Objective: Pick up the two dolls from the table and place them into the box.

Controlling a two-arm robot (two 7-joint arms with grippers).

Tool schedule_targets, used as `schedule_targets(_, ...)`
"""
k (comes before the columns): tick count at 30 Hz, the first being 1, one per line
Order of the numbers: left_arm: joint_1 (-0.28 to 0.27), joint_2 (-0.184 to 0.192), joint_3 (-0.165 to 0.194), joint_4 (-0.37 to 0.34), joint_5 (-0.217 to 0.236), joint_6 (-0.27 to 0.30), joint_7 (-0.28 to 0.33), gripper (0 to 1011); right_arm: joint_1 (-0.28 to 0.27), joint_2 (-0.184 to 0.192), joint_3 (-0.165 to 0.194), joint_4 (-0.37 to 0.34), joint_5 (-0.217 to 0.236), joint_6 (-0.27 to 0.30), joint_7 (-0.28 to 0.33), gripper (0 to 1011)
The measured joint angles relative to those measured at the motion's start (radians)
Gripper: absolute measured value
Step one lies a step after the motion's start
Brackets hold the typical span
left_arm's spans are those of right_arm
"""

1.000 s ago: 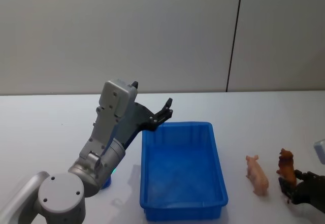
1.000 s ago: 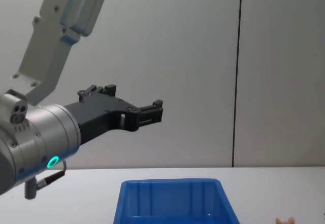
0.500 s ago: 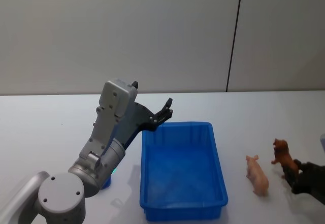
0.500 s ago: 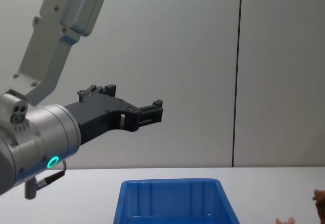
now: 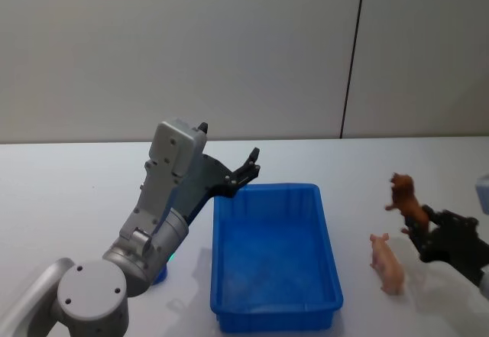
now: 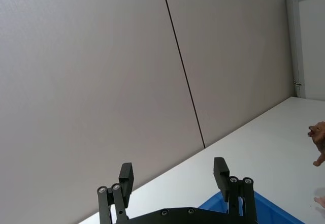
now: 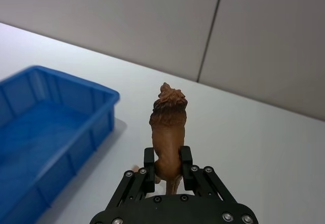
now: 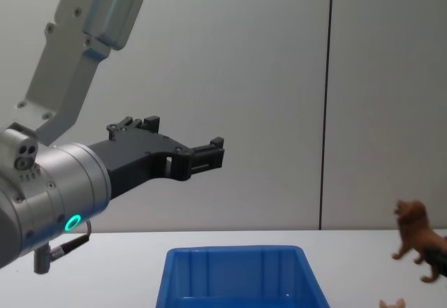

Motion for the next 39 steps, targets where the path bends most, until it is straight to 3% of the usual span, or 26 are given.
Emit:
schedule_targets(13, 0.000, 0.000, 0.000, 0.000, 0.000, 0.000, 0.000, 1001, 0.042, -0.041, -0.041, -0.024, -0.034, -0.020, 0.112, 283)
schedule_targets(27, 0.000, 0.000, 0.000, 0.000, 0.000, 0.000, 0.000, 1001, 0.099, -0.126, -0.128, 0.021, -0.125, 0.013, 0.225, 291)
schedule_targets(29, 0.000, 0.000, 0.000, 0.000, 0.000, 0.000, 0.000, 1001, 0.103, -0.133, -0.135, 0.028, -0.134, 0.016, 0.231, 313)
schedule_targets(39, 0.000, 0.000, 0.000, 0.000, 0.000, 0.000, 0.000, 1001, 0.122, -0.157, -0.158, 0.055, -0.162, 0.024, 0.239, 656)
